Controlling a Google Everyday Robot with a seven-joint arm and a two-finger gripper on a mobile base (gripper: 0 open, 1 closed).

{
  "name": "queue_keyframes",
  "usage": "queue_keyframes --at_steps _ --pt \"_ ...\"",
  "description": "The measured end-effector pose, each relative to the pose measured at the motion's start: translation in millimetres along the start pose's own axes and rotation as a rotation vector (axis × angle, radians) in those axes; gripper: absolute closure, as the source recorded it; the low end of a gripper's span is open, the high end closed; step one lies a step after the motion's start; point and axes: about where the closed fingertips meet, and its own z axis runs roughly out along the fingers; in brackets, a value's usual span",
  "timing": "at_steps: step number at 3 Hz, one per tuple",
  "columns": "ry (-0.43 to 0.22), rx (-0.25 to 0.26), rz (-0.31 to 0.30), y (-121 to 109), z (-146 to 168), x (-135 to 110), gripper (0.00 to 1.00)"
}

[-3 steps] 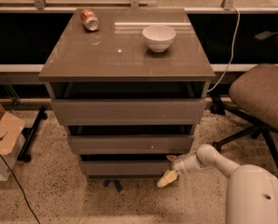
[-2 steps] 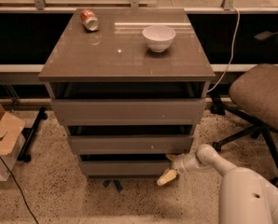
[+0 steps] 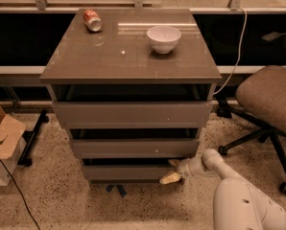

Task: Open bottom drawer

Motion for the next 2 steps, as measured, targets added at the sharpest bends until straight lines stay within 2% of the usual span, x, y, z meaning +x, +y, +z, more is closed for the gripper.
queue_keyframes --at_steps 1,2 --pt "-0.003 -0.014 0.023 5.4 1.2 8.4 0.5" --pt "-0.003 -0.014 0.023 6.6 -1.1 5.5 0.73"
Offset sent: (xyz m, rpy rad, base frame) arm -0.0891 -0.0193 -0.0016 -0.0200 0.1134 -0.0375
